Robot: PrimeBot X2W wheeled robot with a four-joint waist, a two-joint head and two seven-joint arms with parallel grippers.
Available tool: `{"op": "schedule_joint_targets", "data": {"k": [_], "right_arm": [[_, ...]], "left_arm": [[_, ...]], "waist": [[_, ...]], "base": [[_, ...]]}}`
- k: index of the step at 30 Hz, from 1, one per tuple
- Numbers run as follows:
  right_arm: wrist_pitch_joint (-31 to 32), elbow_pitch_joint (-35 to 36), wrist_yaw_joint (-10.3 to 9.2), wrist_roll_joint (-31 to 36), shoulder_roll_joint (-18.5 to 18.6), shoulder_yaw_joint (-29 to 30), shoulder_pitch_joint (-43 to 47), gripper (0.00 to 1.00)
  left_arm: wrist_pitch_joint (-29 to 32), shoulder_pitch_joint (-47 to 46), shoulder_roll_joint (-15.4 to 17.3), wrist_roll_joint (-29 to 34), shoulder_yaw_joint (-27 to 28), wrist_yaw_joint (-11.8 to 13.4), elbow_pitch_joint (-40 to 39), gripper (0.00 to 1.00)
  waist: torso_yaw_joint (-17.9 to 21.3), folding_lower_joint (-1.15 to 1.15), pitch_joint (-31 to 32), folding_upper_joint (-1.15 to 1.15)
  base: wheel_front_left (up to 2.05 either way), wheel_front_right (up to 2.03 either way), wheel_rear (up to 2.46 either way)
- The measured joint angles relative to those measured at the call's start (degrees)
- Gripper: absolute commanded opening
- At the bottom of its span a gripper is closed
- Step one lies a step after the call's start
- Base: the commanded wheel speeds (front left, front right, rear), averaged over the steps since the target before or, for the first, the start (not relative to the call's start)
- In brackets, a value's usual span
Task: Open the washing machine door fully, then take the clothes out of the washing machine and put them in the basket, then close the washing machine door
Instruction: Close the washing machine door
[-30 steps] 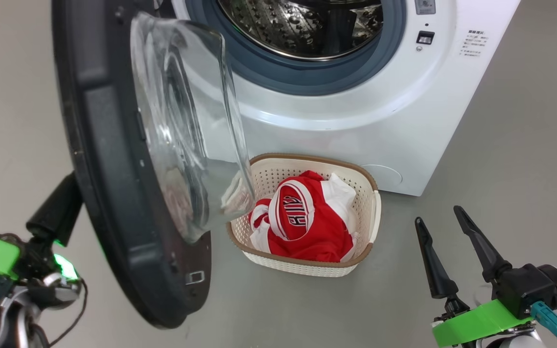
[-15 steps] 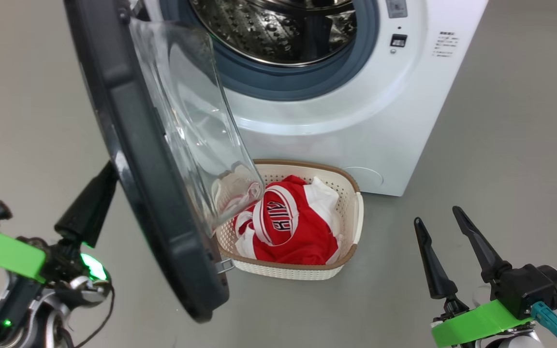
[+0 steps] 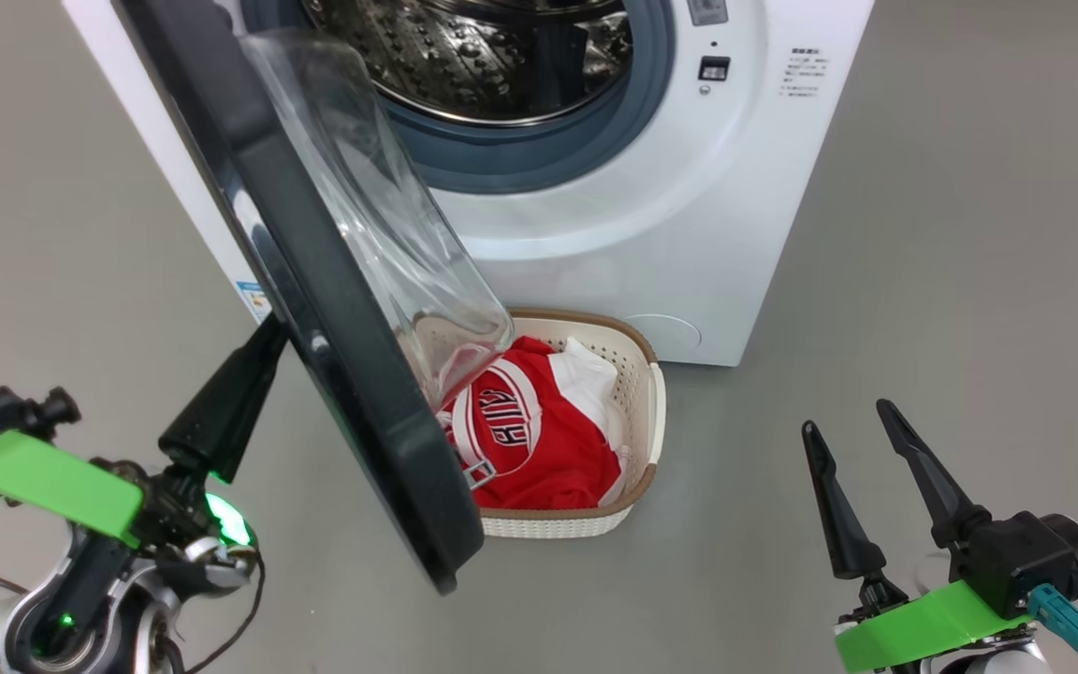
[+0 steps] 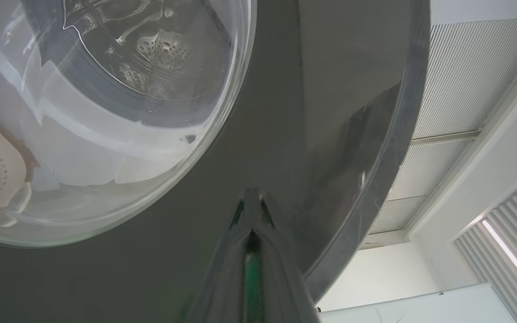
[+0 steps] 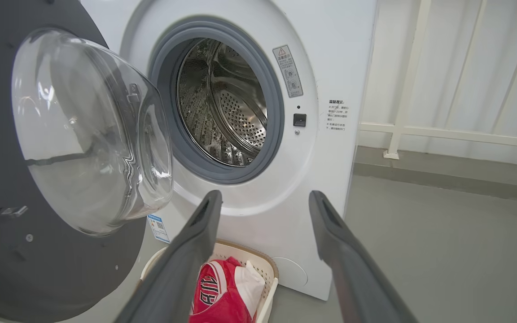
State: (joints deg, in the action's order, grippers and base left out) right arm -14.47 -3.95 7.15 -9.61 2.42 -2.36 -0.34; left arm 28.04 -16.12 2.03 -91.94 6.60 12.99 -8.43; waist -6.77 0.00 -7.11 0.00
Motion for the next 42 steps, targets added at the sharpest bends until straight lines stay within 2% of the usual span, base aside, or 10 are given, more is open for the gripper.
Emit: {"op": "schedule_joint_targets", "data": {"k": [7, 21, 28, 42], "right_arm": [[0.0, 0.0, 0.00, -0.1, 0.0, -0.1, 0.0, 1.00], [0.0, -0.1, 0.00, -1.0, 0.0, -0.2, -0.6, 1.00], [0.0, -0.1, 0.00, -1.1, 0.0, -0.2, -1.4, 1.00], [0.0, -0.2, 0.00, -1.5, 0.0, -0.4, -2.4, 1.00]], "left_arm": [[-1.0, -0.9, 0.0, -2.3, -1.7, -0.4, 1.0, 0.00], [-3.0, -5.1, 0.0, -2.9, -4.2, -0.5, 4.3, 0.00], [-4.0, -7.1, 0.0, -5.0, -5.3, -1.3, 6.6, 0.00], [-6.0, -12.1, 0.0, -4.8, -6.3, -3.1, 12.7, 0.00]], "waist": [[1.6, 0.00, -0.8, 0.00], [5.3, 0.00, -2.3, 0.00], [7.0, 0.00, -2.8, 0.00], [9.9, 0.00, -4.1, 0.00]], "base": [[0.00, 0.00, 0.00], [0.00, 0.00, 0.00], [0.00, 0.00, 0.00], [0.00, 0.00, 0.00]]}}
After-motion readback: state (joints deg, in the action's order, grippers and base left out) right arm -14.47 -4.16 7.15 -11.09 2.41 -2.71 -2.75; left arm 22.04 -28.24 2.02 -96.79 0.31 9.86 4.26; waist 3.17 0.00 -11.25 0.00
